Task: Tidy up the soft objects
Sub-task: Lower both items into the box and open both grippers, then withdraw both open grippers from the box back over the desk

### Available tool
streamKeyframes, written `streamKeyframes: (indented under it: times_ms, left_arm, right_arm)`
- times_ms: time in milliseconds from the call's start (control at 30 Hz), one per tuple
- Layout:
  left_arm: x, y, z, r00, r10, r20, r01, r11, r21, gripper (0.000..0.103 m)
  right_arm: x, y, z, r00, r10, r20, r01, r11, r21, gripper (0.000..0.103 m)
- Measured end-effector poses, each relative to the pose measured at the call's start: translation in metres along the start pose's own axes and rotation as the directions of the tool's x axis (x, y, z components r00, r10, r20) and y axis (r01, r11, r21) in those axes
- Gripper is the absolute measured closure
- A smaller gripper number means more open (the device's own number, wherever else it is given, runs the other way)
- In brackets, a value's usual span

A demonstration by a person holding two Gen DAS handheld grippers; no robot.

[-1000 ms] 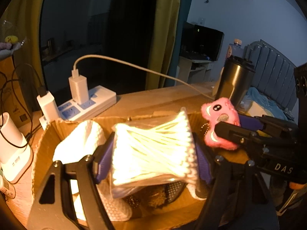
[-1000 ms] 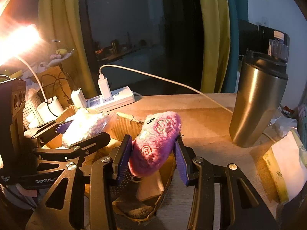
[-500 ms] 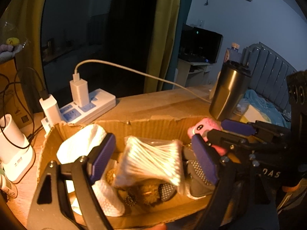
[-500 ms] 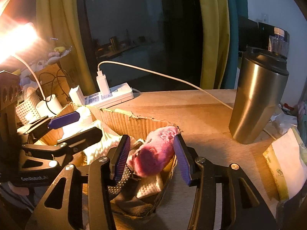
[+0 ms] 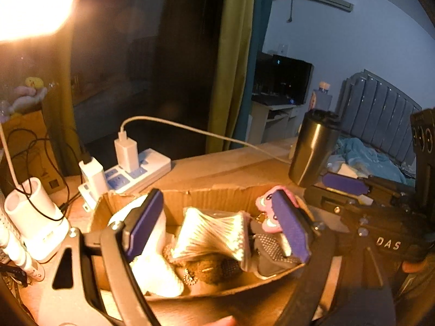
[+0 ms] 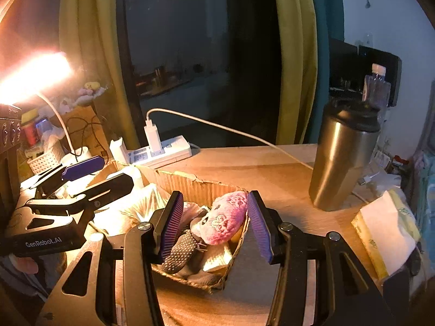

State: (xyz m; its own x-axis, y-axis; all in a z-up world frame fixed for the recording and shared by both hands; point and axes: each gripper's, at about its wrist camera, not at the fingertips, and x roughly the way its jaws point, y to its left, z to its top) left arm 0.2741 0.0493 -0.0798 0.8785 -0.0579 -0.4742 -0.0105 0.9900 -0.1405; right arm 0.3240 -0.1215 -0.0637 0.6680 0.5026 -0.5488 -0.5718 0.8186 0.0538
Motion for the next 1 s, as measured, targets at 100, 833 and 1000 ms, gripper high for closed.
streamKeyframes:
  times_ms: [100,833,1000]
  left_arm:
    - [-0.013,-0.003,0.000,1.000,-0.001,0.016,0.001,1.000,0.008,0.020]
    - [-0.111,-0.018,0.001,0.992,-0.007,0.127,0.003,1.000,0.031,0.020]
    - [-0.127,-0.022,-0.001,0.990,-0.006,0.140,0.001,0.999,0.037,0.020]
  right_arm:
    - [-0.011,0.003,0.001,1.000,-0.005,0.014,0.005,1.000,-0.003,0.051]
    - [-0.094,0.040,-0.004,0.993,-0.036,0.109,0.041,0.998,-0.041,0.051]
    - [-0.106,0.046,-0.007,0.992,-0.039,0.123,0.045,0.998,-0.047,0.051]
